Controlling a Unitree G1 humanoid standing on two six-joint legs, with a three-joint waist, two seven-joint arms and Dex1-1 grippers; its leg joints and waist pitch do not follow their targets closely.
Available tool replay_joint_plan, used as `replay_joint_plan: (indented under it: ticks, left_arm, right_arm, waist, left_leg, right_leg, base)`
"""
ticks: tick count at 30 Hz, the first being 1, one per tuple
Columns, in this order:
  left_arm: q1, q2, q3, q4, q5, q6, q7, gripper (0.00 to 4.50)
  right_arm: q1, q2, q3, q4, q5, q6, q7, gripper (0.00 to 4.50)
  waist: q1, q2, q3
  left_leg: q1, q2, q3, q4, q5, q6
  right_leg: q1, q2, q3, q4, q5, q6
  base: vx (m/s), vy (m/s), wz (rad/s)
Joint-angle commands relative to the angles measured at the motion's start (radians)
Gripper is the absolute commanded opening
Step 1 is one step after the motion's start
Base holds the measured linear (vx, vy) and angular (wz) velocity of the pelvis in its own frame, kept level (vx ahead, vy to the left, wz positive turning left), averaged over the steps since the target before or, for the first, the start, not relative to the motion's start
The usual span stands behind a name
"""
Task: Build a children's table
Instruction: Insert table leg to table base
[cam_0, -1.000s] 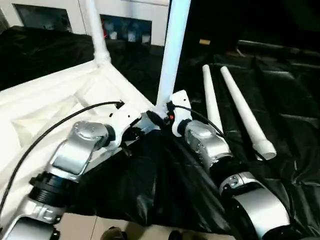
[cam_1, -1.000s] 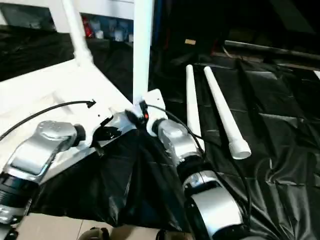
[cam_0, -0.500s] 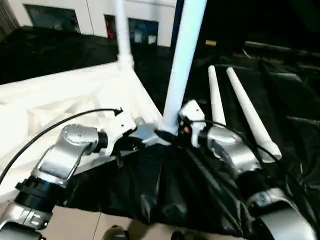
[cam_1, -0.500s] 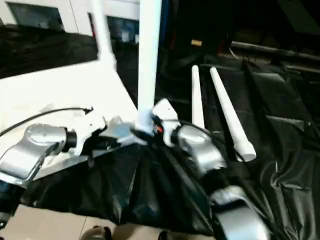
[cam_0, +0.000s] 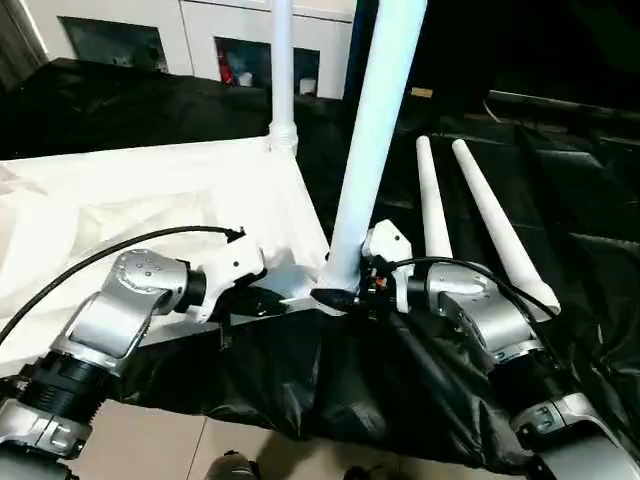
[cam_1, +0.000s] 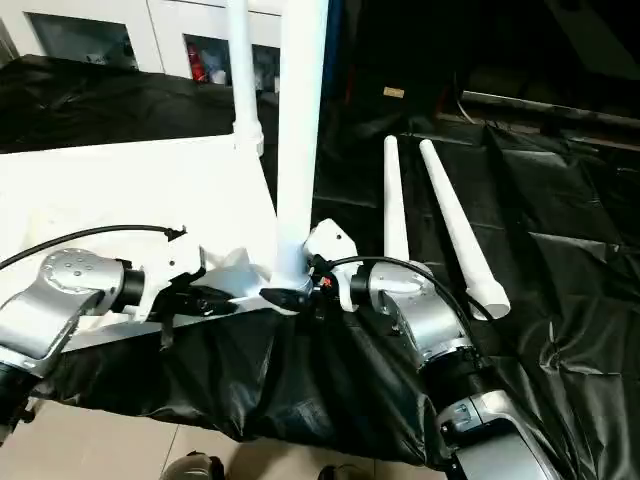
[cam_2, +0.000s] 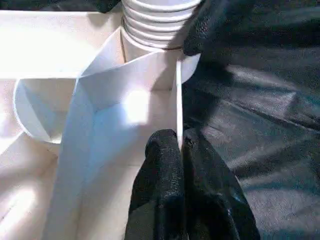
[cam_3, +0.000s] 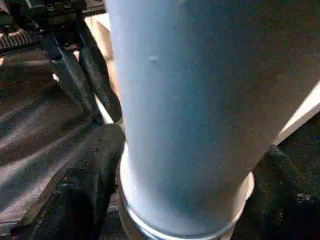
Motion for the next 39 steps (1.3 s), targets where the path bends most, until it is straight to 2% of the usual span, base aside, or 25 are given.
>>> replay_joint_plan:
  ticks: [1, 2, 5, 12, 14, 15, 16, 17, 18, 19, 20, 21, 23, 24, 26, 27, 28, 29, 30, 31, 32, 33, 36, 38, 39]
  left_arm:
    - [-0.007, -0.005, -0.006, -0.014, -0.023, -0.028, -0.017, 0.00]
    - [-0.005, -0.004, -0.005, -0.012, -0.022, -0.031, -0.017, 0.00]
    - [0.002, -0.002, -0.004, -0.009, -0.019, -0.035, -0.017, 0.00]
    - [0.008, -0.003, 0.000, -0.004, -0.018, -0.015, -0.011, 0.00]
    - [0.003, -0.019, 0.008, 0.013, -0.008, -0.005, 0.026, 0.00]
    - [-0.002, -0.032, 0.014, 0.022, -0.002, 0.005, 0.055, 0.00]
    - [-0.019, -0.067, 0.030, 0.044, 0.013, 0.026, 0.130, 0.00]
    - [-0.038, -0.106, 0.048, 0.068, 0.029, 0.047, 0.212, 0.00]
    - [-0.038, -0.106, 0.048, 0.068, 0.029, 0.047, 0.212, 0.00]
    - [-0.051, -0.140, 0.064, 0.084, 0.039, 0.071, 0.281, 0.00]
    - [-0.061, -0.170, 0.075, 0.095, 0.047, 0.088, 0.336, 0.00]
    - [-0.072, -0.207, 0.087, 0.107, 0.054, 0.109, 0.397, 0.00]
    - [-0.094, -0.301, 0.114, 0.134, 0.060, 0.141, 0.530, 0.00]
    - [-0.103, -0.341, 0.116, 0.145, 0.063, 0.146, 0.575, 0.00]
    - [-0.107, -0.357, 0.114, 0.149, 0.066, 0.146, 0.589, 0.00]
    - [-0.106, -0.365, 0.101, 0.146, 0.075, 0.139, 0.592, 0.00]
    - [-0.106, -0.366, 0.097, 0.145, 0.078, 0.136, 0.591, 0.00]
    - [-0.105, -0.379, 0.067, 0.139, 0.098, 0.117, 0.588, 0.00]
    - [-0.103, -0.377, 0.054, 0.137, 0.107, 0.109, 0.582, 0.00]
    - [-0.100, -0.372, 0.044, 0.133, 0.115, 0.098, 0.573, 0.00]
    - [-0.099, -0.370, 0.042, 0.131, 0.117, 0.098, 0.571, 0.00]
    - [-0.093, -0.361, 0.037, 0.124, 0.120, 0.097, 0.563, 0.00]
    - [-0.077, -0.329, 0.031, 0.102, 0.109, 0.083, 0.516, 0.00]
    - [-0.064, -0.302, 0.026, 0.085, 0.100, 0.062, 0.463, 0.00]
    - [-0.058, -0.289, 0.025, 0.077, 0.096, 0.055, 0.437, 0.00]
  right_arm:
    - [0.007, 0.000, 0.017, -0.030, 0.006, 0.005, 0.019, 3.16]
    - [0.007, 0.000, 0.019, -0.029, 0.004, 0.005, 0.022, 3.16]
    - [0.008, 0.000, 0.023, -0.021, 0.000, 0.000, 0.027, 2.85]
    - [0.023, 0.012, 0.026, -0.015, 0.001, 0.015, 0.027, 2.75]
    - [0.023, 0.037, 0.012, 0.012, -0.002, 0.024, -0.020, 2.75]
    - [0.021, 0.051, 0.005, 0.031, -0.009, 0.019, -0.054, 2.75]
    - [0.010, 0.083, -0.011, 0.075, -0.028, 0.010, -0.139, 2.75]
    - [-0.003, 0.117, -0.029, 0.123, -0.046, 0.006, -0.233, 2.75]
    - [-0.003, 0.117, -0.029, 0.123, -0.046, 0.006, -0.233, 2.75]
    - [-0.018, 0.148, -0.047, 0.165, -0.051, 0.012, -0.310, 2.75]
    - [-0.033, 0.177, -0.067, 0.202, -0.049, 0.023, -0.377, 2.75]
    - [-0.050, 0.212, -0.086, 0.241, -0.047, 0.033, -0.447, 2.74]
    - [-0.091, 0.287, -0.100, 0.315, -0.060, 0.025, -0.585, 2.74]
    - [-0.113, 0.320, -0.102, 0.350, -0.073, 0.009, -0.641, 2.74]
    - [-0.123, 0.334, -0.105, 0.366, -0.080, -0.002, -0.663, 2.74]
    - [-0.132, 0.346, -0.110, 0.380, -0.081, -0.010, -0.679, 2.74]
    - [-0.135, 0.350, -0.112, 0.384, -0.080, -0.014, -0.681, 2.74]
    - [-0.158, 0.374, -0.131, 0.424, -0.078, -0.050, -0.700, 3.30]
    - [-0.166, 0.381, -0.142, 0.437, -0.071, -0.058, -0.698, 3.44]
    - [-0.173, 0.384, -0.154, 0.447, -0.064, -0.063, -0.688, 3.44]
    - [-0.176, 0.384, -0.159, 0.452, -0.062, -0.065, -0.686, 3.51]
    - [-0.184, 0.382, -0.170, 0.465, -0.058, -0.071, -0.672, 3.51]
    - [-0.178, 0.357, -0.163, 0.444, -0.059, -0.086, -0.629, 3.94]
    - [-0.165, 0.327, -0.148, 0.415, -0.061, -0.093, -0.563, 3.94]
    - [-0.155, 0.308, -0.136, 0.393, -0.063, -0.090, -0.517, 3.94]
  waist:
    - [0.002, 0.023, -0.098]
    - [0.002, 0.019, -0.099]
    - [0.006, 0.021, -0.102]
    - [0.010, 0.019, -0.103]
    - [0.010, 0.018, -0.102]
    - [0.010, 0.019, -0.102]
    - [0.009, 0.015, -0.099]
    - [0.009, 0.016, -0.096]
    - [0.006, 0.016, -0.094]
    - [0.006, 0.014, -0.092]
    - [0.003, 0.011, -0.087]
    - [0.007, 0.011, -0.089]
    - [0.002, 0.009, -0.085]
    - [0.001, 0.005, -0.086]
    - [0.004, 0.005, -0.089]
    - [0.004, 0.004, -0.092]
    - [0.005, 0.005, -0.094]
    - [0.003, 0.009, -0.097]
    - [0.004, 0.011, -0.099]
    - [0.004, 0.007, -0.098]
    - [0.004, 0.007, -0.098]
    - [0.003, 0.013, -0.100]
    - [-0.002, 0.013, -0.101]
    - [-0.007, 0.012, -0.100]
    - [-0.011, 0.009, -0.100]
  left_leg:
    - [0.013, 0.030, -0.007, -0.063, -0.124, 0.005]
    - [0.013, 0.030, -0.007, -0.063, -0.121, 0.007]
    - [0.012, 0.029, -0.007, -0.060, -0.104, 0.011]
    - [0.013, 0.029, -0.006, -0.059, -0.106, 0.011]
    - [0.013, 0.029, -0.006, -0.059, -0.115, 0.006]
    - [0.013, 0.029, -0.006, -0.060, -0.127, -0.001]
    - [0.014, 0.029, -0.005, -0.061, -0.135, -0.005]
    - [0.016, 0.027, -0.005, -0.062, -0.158, -0.020]
    - [0.018, 0.029, -0.004, -0.064, -0.176, -0.029]
    - [0.021, 0.027, -0.006, -0.064, -0.210, -0.042]
    - [0.023, 0.026, -0.008, -0.066, -0.235, -0.048]
    - [0.026, 0.027, -0.012, -0.067, -0.248, -0.048]
    - [0.029, 0.025, -0.012, -0.069, -0.263, -0.054]
    - [0.030, 0.025, -0.011, -0.068, -0.266, -0.054]
    - [0.027, 0.024, -0.011, -0.066, -0.246, -0.045]
    - [0.019, 0.023, -0.011, -0.067, -0.224, -0.033]
    - [0.019, 0.023, -0.011, -0.066, -0.211, -0.029]
    - [0.015, 0.023, -0.009, -0.065, -0.190, -0.021]
    - [0.016, 0.023, -0.009, -0.064, -0.187, -0.019]
    - [0.016, 0.023, -0.007, -0.064, -0.181, -0.013]
    - [0.016, 0.023, -0.007, -0.064, -0.181, -0.013]
    - [0.015, 0.024, -0.009, -0.065, -0.185, -0.013]
    - [0.014, 0.024, -0.010, -0.067, -0.196, -0.014]
    - [0.013, 0.024, -0.010, -0.068, -0.208, -0.011]
    - [0.009, 0.023, -0.011, -0.068, -0.207, -0.006]
  right_leg:
    - [0.065, -0.084, 0.059, -0.059, -0.042, -0.239]
    - [0.065, -0.084, 0.058, -0.059, -0.039, -0.240]
    - [0.065, -0.084, 0.057, -0.054, -0.017, -0.244]
    - [0.066, -0.085, 0.058, -0.054, -0.027, -0.241]
    - [0.064, -0.085, 0.058, -0.056, -0.048, -0.238]
    - [0.063, -0.086, 0.058, -0.058, -0.070, -0.234]
    - [0.061, -0.086, 0.058, -0.061, -0.087, -0.232]
    - [0.059, -0.087, 0.058, -0.067, -0.142, -0.223]
    - [0.056, -0.088, 0.059, -0.069, -0.178, -0.218]
    - [0.057, -0.091, 0.059, -0.079, -0.261, -0.198]
    - [0.053, -0.094, 0.060, -0.086, -0.332, -0.181]
    - [0.056, -0.096, 0.059, -0.093, -0.379, -0.157]
    - [0.048, -0.092, 0.057, -0.097, -0.409, -0.145]
    - [0.047, -0.093, 0.058, -0.099, -0.425, -0.132]
    - [0.048, -0.093, 0.059, -0.096, -0.398, -0.122]
    - [0.052, -0.091, 0.060, -0.091, -0.363, -0.118]
    - [0.052, -0.090, 0.060, -0.089, -0.340, -0.118]
    - [0.052, -0.088, 0.060, -0.082, -0.286, -0.127]
    - [0.052, -0.088, 0.060, -0.082, -0.274, -0.129]
    - [0.051, -0.086, 0.060, -0.080, -0.246, -0.134]
    - [0.051, -0.086, 0.060, -0.080, -0.246, -0.134]
    - [0.053, -0.086, 0.058, -0.077, -0.232, -0.139]
    - [0.054, -0.086, 0.057, -0.077, -0.229, -0.141]
    - [0.055, -0.087, 0.057, -0.080, -0.238, -0.144]
    - [0.059, -0.087, 0.057, -0.078, -0.240, -0.145]
  base:
    - [0.000, 0.000, 0.00]
    - [0.000, 0.000, 0.00]
    - [0.000, 0.000, 0.00]
    - [0.000, 0.000, 0.00]
    - [0.000, 0.000, 0.00]
    - [0.000, 0.000, 0.00]
    - [0.000, 0.000, 0.00]
    - [0.000, 0.000, 0.00]
    - [0.000, 0.000, 0.00]
    - [0.000, 0.000, 0.00]
    - [0.000, 0.000, 0.00]
    - [0.000, 0.000, 0.00]
    - [0.000, 0.000, 0.00]
    - [0.000, 0.000, 0.00]
    - [0.000, 0.000, 0.00]
    - [0.000, 0.000, 0.00]
    - [0.000, 0.000, 0.00]
    - [0.000, 0.000, 0.00]
    - [0.000, 0.000, 0.00]
    - [0.000, 0.000, 0.00]
    - [0.000, 0.000, 0.00]
    - [0.000, 0.000, 0.00]
    - [0.000, 0.000, 0.00]
    - [0.000, 0.000, 0.00]
    - [0.000, 0.000, 0.00]
